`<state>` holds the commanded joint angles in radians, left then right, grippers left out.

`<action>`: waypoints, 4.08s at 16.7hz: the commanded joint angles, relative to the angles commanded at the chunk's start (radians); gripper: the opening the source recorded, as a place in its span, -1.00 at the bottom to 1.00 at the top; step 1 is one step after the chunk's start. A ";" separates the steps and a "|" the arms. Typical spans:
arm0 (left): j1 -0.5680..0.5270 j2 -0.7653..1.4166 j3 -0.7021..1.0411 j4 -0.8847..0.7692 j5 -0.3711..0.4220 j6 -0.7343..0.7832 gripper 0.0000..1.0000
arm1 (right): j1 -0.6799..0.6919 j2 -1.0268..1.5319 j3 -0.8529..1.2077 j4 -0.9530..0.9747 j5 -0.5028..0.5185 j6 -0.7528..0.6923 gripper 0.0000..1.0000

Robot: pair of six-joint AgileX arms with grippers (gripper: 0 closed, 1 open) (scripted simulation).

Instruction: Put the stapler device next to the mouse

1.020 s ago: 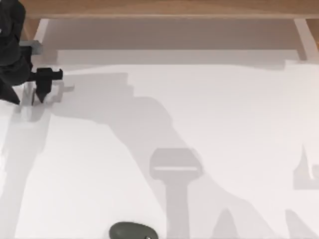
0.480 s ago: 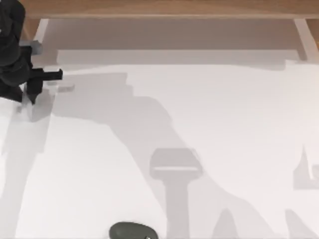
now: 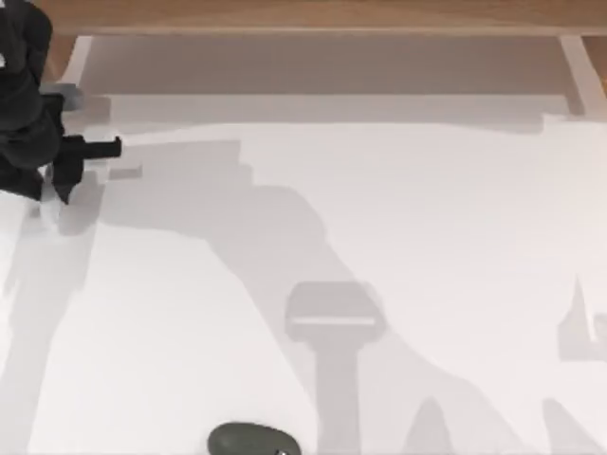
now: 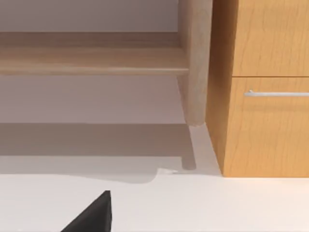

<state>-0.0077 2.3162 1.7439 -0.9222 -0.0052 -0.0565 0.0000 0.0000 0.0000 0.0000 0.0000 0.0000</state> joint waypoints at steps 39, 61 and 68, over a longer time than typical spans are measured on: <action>-0.657 -0.421 -0.505 0.209 -0.072 -0.570 -1.00 | 0.000 0.000 0.000 0.000 0.000 0.000 1.00; -0.651 -0.425 -0.478 0.307 -0.080 -0.563 -1.00 | 0.000 0.000 0.000 0.000 0.000 0.000 1.00; -0.650 -0.369 -0.524 0.316 -0.072 -0.562 -1.00 | 0.000 0.000 0.000 0.000 0.000 0.000 1.00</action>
<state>-0.6580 1.9471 1.2200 -0.6062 -0.0777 -0.6189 0.0000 0.0000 0.0000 0.0000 0.0000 0.0000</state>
